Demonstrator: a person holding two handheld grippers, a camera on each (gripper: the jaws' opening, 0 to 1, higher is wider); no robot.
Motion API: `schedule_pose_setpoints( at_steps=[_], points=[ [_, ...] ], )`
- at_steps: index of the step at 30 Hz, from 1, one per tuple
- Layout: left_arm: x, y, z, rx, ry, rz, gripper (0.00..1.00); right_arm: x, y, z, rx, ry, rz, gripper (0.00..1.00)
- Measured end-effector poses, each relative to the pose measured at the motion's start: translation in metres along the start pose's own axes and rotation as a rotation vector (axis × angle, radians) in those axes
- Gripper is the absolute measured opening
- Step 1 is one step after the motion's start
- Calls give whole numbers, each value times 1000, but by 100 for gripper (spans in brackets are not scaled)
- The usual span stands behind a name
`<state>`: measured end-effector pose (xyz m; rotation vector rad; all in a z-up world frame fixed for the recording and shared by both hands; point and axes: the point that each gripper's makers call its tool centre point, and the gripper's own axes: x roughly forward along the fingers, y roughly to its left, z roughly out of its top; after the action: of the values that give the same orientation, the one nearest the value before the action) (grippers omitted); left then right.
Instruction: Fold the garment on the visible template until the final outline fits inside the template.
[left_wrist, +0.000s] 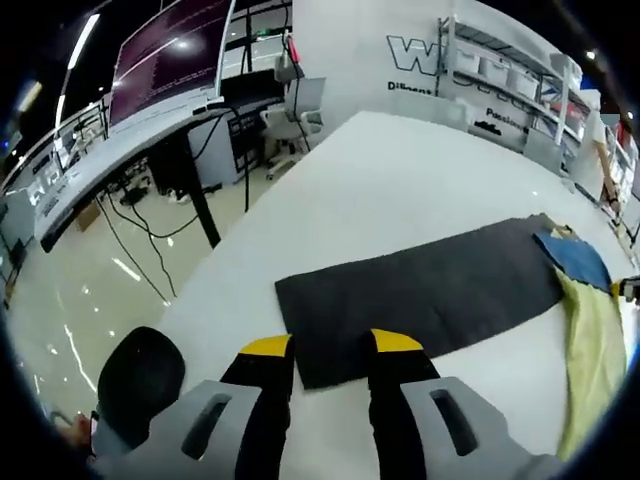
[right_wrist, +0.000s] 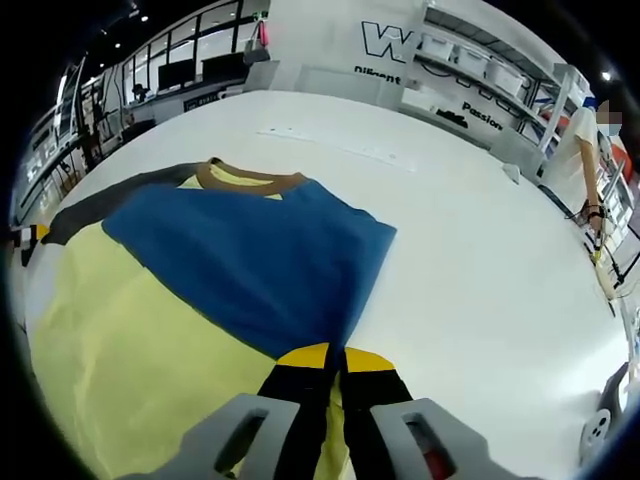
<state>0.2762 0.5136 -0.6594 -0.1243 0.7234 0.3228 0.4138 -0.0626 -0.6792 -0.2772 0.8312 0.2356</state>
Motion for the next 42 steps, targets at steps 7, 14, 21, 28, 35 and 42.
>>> schedule_pose_setpoints(
  at_steps=[7,14,21,28,35,42],
  points=[
    [10,-1,-3,26,23,26,23,3,-3,0,5,-2,-4,0],
    [14,-6,-1,53,-20,26,8,2,-3,1,-3,-10,-9,0],
    [18,-7,2,-69,2,-2,1,-12,-4,18,20,-123,3,10],
    [13,-5,11,-288,-79,-61,1,-19,4,19,55,-156,54,21],
    [11,-5,44,-374,-189,-111,1,-28,15,27,57,-196,98,34],
    [17,-10,67,-402,-246,-137,1,-32,24,22,54,-184,126,49]
  ],
)
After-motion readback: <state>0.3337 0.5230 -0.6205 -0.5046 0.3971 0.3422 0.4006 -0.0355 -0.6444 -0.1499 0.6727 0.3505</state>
